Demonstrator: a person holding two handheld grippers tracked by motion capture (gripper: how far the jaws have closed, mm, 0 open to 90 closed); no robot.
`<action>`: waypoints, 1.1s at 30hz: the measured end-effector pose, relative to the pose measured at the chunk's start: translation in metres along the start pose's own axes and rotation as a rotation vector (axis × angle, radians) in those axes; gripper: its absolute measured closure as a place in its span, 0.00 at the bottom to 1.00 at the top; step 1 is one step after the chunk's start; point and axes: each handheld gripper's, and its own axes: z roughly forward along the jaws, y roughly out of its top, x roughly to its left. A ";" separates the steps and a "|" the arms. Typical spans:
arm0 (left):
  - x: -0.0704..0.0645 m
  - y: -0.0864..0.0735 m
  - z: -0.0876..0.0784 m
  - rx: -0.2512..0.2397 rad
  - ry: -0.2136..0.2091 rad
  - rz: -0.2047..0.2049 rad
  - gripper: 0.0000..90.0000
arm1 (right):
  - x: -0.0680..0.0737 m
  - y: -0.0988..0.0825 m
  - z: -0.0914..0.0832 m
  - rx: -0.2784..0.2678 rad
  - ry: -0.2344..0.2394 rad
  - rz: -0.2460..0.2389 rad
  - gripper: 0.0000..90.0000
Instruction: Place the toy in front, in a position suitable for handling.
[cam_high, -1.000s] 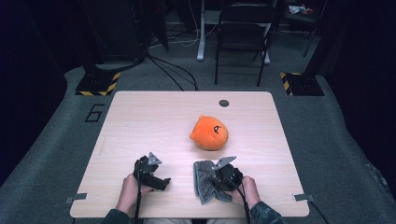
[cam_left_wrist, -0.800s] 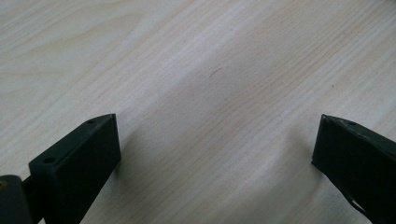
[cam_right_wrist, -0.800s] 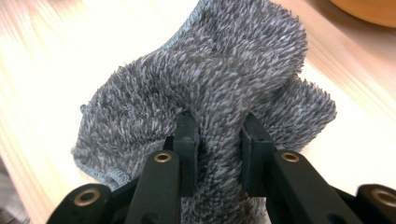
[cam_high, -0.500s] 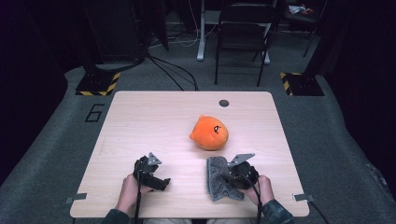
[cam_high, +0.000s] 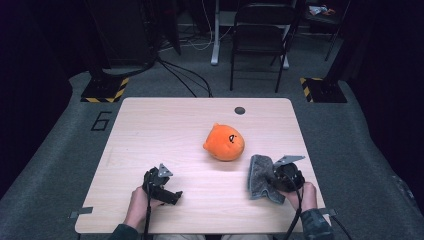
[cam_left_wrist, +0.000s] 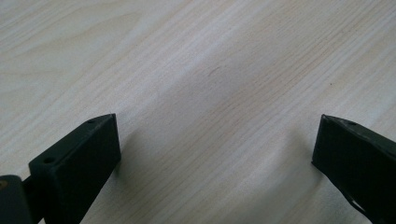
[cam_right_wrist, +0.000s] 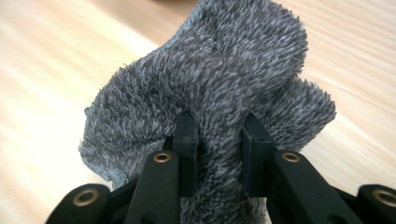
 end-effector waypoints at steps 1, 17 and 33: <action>0.000 0.000 0.000 0.000 0.000 0.001 0.01 | -0.005 -0.001 0.000 -0.003 -0.009 0.023 0.79; 0.000 0.001 -0.001 0.006 0.007 -0.009 0.01 | -0.057 -0.006 0.026 0.037 -0.131 0.172 0.58; 0.019 0.043 -0.019 -0.157 -0.005 -0.090 0.00 | -0.049 -0.015 -0.004 -0.060 -0.095 0.117 0.14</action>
